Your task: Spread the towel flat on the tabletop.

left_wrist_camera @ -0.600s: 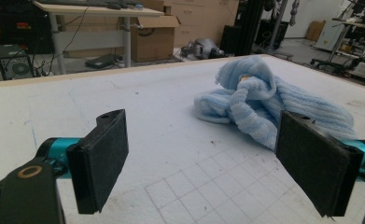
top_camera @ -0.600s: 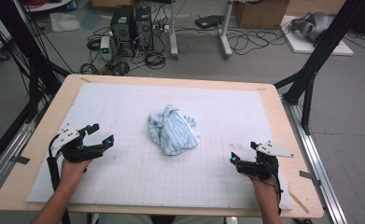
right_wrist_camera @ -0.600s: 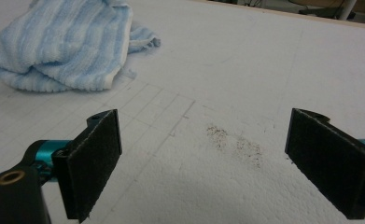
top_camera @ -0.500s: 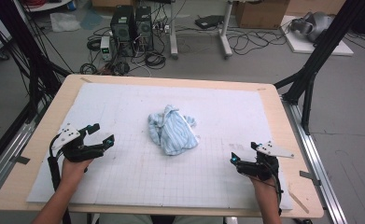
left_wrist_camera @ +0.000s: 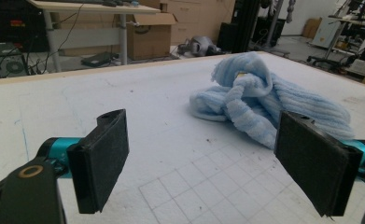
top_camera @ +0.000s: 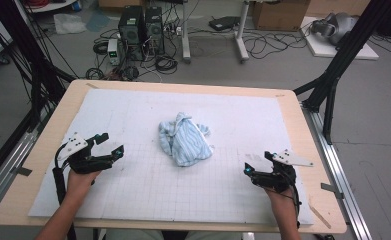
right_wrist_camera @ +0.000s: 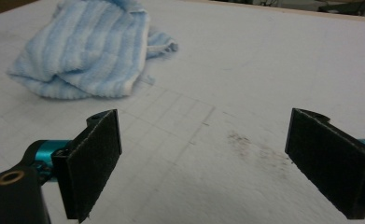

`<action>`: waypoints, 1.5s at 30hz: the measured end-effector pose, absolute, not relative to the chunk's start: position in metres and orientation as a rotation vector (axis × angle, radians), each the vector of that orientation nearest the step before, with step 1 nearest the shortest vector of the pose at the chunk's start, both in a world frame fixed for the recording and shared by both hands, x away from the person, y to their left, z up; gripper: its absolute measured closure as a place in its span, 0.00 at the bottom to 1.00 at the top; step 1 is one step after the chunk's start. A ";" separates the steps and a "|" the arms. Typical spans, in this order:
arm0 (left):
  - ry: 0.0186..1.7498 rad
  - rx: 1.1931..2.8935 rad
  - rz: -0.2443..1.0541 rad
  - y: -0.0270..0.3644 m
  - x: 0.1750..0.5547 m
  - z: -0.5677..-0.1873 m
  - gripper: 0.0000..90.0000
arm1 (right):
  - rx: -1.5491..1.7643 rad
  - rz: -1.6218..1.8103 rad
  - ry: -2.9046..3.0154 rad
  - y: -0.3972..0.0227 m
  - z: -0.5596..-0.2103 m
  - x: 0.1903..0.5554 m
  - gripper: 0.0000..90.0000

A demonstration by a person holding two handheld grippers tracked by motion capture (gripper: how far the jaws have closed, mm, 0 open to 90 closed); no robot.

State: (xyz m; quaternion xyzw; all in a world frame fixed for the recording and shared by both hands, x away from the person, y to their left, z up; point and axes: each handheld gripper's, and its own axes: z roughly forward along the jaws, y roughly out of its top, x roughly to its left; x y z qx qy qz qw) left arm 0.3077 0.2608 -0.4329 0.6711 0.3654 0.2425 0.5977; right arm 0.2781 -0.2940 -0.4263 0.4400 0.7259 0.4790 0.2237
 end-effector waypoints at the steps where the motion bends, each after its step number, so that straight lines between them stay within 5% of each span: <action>1: 0.844 1.560 0.561 0.261 0.307 -0.433 0.20 | 1.210 1.328 2.015 -0.289 -0.425 0.278 0.11; 13: 0.839 1.575 0.553 0.258 0.303 -0.434 0.20 | 1.045 1.375 2.144 -0.229 -0.403 0.298 0.11; 23: 0.838 1.566 0.541 0.256 0.305 -0.434 0.21 | 0.972 1.358 2.295 -0.156 -0.391 0.357 0.11; 31: 0.839 1.568 0.535 0.257 0.305 -0.435 0.21 | 0.989 1.290 2.411 -0.119 -0.400 0.387 0.34; 40: 0.847 1.575 0.531 0.258 0.305 -0.436 0.21 | 1.057 1.190 2.515 -0.104 -0.412 0.394 0.88; 45: 0.854 1.569 0.533 0.259 0.304 -0.436 0.21 | 0.969 1.209 2.450 -0.129 -0.397 0.368 0.94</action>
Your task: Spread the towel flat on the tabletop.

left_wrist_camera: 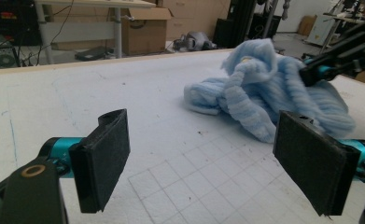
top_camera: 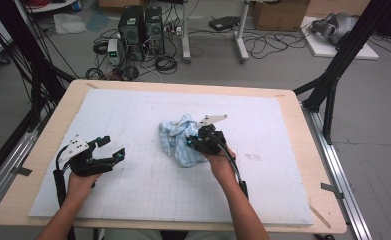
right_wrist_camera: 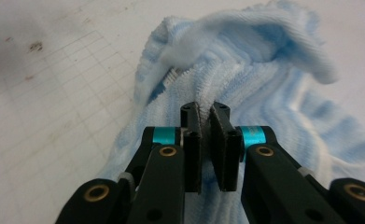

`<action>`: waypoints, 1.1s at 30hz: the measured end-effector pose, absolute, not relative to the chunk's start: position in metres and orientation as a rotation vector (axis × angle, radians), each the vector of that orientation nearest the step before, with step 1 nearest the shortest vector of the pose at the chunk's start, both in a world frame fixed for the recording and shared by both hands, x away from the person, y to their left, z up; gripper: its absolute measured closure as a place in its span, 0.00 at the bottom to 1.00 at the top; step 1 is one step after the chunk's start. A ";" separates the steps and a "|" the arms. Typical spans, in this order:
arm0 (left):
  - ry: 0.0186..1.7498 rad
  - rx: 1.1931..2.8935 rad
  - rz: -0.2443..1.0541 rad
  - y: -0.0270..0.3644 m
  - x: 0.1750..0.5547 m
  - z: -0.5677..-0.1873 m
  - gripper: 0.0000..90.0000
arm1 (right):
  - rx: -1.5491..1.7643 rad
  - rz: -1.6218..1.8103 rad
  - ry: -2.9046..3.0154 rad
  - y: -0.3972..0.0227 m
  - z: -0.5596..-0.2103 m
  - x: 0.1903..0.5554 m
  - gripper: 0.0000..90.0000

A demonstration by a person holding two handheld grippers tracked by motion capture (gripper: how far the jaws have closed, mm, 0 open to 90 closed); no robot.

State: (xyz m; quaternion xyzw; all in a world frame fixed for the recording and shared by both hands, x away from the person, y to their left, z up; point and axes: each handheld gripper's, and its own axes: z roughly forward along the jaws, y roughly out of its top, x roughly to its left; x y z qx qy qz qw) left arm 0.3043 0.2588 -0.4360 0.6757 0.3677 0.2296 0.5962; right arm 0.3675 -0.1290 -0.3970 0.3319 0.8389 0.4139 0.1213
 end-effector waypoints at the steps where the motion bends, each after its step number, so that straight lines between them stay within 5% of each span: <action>1: 0.854 1.570 0.535 0.259 0.304 -0.436 0.21 | 0.959 1.204 2.446 -0.135 -0.396 0.362 0.94; 16: 0.854 1.573 0.533 0.257 0.305 -0.436 0.21 | 1.038 1.041 2.445 -0.196 -0.416 0.314 0.93; 17: 0.853 1.573 0.533 0.257 0.305 -0.436 0.21 | 1.045 1.041 2.432 -0.199 -0.415 0.314 0.89; 20: 0.855 1.571 0.530 0.256 0.306 -0.437 0.21 | 1.095 1.185 2.294 -0.204 -0.398 0.318 0.57; 23: 0.852 1.575 0.525 0.256 0.306 -0.437 0.21 | 1.076 1.292 2.214 -0.195 -0.384 0.329 0.41; 33: 0.861 1.568 0.526 0.259 0.307 -0.437 0.21 | 0.949 1.241 2.354 -0.126 -0.390 0.368 0.33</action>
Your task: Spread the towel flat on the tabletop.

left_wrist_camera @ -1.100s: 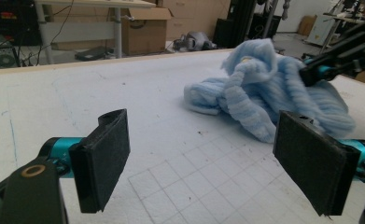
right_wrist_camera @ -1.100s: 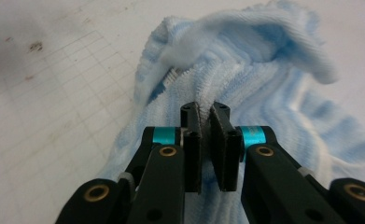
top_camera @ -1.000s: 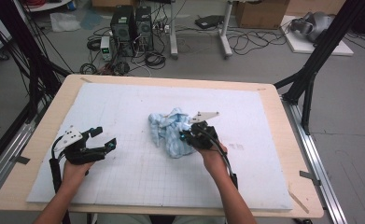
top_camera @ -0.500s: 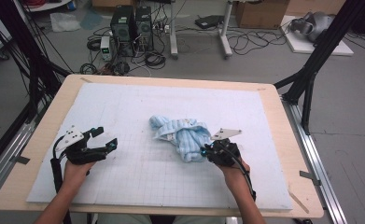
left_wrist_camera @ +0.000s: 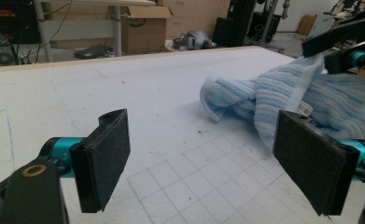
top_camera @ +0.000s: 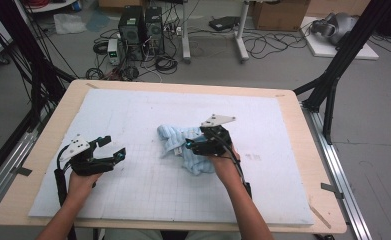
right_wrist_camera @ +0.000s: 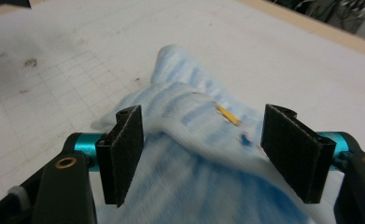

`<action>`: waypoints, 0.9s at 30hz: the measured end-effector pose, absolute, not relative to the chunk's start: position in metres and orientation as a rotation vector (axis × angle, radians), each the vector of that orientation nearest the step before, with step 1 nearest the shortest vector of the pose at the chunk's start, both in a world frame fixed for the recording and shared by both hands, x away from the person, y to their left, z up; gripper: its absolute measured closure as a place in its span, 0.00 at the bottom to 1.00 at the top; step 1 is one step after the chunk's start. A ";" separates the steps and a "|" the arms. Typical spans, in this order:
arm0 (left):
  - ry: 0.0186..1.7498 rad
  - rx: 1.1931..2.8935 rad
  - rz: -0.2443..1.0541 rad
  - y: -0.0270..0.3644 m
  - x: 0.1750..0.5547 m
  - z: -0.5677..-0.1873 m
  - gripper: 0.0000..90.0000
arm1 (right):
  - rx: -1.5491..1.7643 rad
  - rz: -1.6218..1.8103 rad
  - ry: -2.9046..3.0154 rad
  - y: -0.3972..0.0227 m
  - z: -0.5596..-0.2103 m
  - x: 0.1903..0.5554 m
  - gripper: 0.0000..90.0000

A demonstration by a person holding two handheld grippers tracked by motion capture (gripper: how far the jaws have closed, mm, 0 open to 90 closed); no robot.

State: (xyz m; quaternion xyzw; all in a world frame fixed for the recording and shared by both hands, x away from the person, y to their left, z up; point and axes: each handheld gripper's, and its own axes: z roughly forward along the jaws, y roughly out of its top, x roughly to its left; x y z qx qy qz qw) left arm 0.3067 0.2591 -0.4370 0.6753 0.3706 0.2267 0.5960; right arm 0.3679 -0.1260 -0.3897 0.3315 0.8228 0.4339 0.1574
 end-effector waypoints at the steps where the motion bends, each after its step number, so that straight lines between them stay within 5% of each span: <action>1: 0.861 1.566 0.529 0.260 0.307 -0.437 0.21 | 0.948 1.183 2.401 -0.117 -0.398 0.375 0.38; 4: 0.869 1.564 0.530 0.262 0.306 -0.437 0.21 | 0.968 1.144 2.461 -0.114 -0.406 0.379 0.51; 5: 0.870 1.562 0.530 0.262 0.306 -0.437 0.21 | 0.959 1.173 2.513 -0.116 -0.410 0.381 0.70; 6: 0.870 1.563 0.531 0.262 0.306 -0.437 0.21 | 0.963 1.193 2.509 -0.118 -0.410 0.380 0.77; 8: 0.868 1.567 0.534 0.262 0.306 -0.437 0.22 | 0.946 1.233 2.485 -0.122 -0.407 0.377 0.83; 27: 0.866 1.573 0.524 0.258 0.307 -0.438 0.22 | 0.798 1.344 2.397 -0.199 -0.384 0.304 0.83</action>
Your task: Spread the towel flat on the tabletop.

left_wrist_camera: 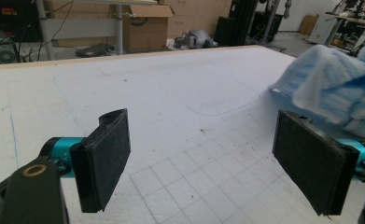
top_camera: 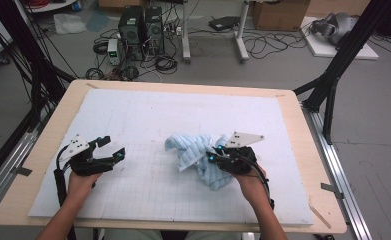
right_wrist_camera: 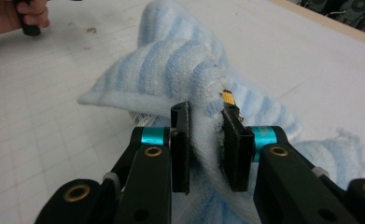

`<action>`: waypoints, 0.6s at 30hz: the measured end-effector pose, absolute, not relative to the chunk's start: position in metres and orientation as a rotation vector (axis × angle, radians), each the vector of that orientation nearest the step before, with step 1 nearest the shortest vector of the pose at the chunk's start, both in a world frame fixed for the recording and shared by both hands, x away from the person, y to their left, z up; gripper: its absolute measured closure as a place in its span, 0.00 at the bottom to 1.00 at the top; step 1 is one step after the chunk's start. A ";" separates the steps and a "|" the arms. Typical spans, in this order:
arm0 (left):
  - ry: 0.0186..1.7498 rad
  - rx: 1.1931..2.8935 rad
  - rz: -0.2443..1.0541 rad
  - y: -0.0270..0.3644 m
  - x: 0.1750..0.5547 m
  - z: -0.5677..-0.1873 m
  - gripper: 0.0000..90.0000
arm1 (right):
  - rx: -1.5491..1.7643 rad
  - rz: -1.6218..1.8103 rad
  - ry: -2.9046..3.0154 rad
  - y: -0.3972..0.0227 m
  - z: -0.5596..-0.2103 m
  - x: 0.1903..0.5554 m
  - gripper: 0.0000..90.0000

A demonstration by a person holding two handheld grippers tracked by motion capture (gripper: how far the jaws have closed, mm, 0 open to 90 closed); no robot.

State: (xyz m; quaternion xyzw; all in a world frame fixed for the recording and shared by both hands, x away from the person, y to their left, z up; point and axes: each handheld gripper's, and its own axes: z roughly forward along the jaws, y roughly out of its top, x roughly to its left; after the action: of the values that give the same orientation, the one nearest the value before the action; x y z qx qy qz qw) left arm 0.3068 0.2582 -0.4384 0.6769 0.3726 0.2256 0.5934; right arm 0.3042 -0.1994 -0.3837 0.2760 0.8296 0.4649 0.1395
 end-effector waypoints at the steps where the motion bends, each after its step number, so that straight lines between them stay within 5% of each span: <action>1: 0.865 1.575 0.525 0.258 0.307 -0.438 0.22 | 0.798 1.344 2.397 -0.199 -0.384 0.304 0.83; 18: 0.708 1.673 0.291 0.197 0.315 -0.429 0.34 | 0.829 1.250 2.423 -0.216 -0.412 0.289 0.82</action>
State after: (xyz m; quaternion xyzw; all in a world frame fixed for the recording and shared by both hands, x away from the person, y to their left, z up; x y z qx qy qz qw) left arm 0.3148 0.1968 -0.4286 0.7233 0.3062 0.1260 0.6059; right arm 0.2888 -0.2158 -0.4120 0.2877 0.8413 0.4339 0.1453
